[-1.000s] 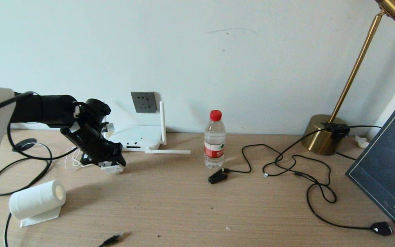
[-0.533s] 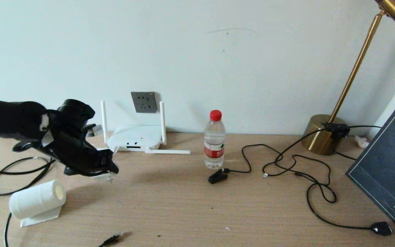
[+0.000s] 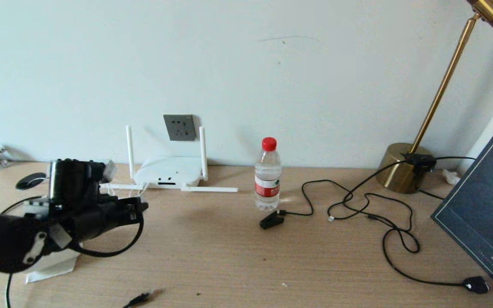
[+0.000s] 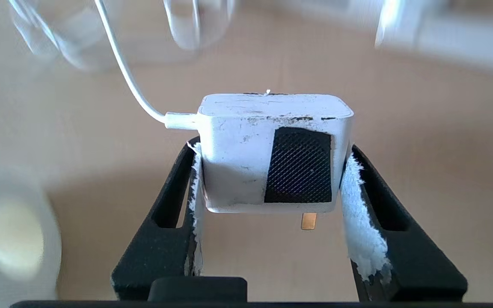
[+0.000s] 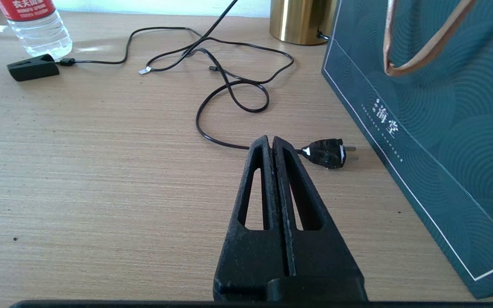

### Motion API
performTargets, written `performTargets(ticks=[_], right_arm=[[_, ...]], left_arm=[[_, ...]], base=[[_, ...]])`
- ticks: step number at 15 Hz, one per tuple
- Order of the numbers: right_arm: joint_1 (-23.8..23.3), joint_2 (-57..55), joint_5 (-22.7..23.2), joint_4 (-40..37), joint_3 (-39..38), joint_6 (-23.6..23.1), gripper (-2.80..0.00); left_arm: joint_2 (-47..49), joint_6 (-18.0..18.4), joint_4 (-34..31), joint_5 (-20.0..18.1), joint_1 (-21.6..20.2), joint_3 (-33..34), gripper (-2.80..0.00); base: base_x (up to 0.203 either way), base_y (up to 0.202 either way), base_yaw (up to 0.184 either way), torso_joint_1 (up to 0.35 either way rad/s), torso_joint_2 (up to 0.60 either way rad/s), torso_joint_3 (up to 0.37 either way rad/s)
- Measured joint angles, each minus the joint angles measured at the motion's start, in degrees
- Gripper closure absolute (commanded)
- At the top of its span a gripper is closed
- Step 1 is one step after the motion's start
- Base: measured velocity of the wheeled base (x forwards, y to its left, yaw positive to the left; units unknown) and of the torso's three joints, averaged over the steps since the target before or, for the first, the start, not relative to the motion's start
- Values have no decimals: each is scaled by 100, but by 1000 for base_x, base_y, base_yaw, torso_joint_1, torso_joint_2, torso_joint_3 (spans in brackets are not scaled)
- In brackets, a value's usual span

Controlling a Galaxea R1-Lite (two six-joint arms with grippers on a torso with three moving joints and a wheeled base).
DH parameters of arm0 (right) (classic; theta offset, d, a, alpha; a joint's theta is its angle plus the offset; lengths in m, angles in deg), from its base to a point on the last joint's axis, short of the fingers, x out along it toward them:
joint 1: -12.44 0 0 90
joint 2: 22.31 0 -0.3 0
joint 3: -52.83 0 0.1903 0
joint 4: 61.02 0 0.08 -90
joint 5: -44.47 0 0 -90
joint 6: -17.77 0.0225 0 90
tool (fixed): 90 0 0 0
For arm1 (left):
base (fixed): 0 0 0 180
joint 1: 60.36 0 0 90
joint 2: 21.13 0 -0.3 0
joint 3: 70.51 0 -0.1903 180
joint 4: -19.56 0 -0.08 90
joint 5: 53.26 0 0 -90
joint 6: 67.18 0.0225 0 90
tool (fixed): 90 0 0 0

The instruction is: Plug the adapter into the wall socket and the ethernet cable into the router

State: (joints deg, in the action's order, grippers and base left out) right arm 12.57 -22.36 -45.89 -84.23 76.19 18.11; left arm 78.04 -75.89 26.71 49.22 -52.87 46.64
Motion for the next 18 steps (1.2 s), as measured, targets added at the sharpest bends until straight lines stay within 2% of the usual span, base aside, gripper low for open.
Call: performTargets(ticks=[4,7,10,12,16,18], right_arm=[[2,0,2,0,0,2,0],[2,0,2,0,0,1,0],[2,0,2,0,0,1,0],[2,0,2,0,0,2,0],[2,0,2,0,0,-1,0],[2,0,1,0,0,-1,0]], left_arm=[[653,138,2455,642,73,291,0],[1414,547,4057,1143,70,305,0],[2162,1032,5479,1273,-60,363,0],[2372,1087,5652,1186,-205,440,0],[2410,1086,5663,263,-684,799,0],[2376,1027,5666,-62,-845,928,0]], base=[[0,0,0,0,0,0],[0,0,0,0,0,0],[0,0,0,0,0,0],[0,0,0,0,0,0],[0,0,0,0,0,0],[0,0,0,0,0,0]])
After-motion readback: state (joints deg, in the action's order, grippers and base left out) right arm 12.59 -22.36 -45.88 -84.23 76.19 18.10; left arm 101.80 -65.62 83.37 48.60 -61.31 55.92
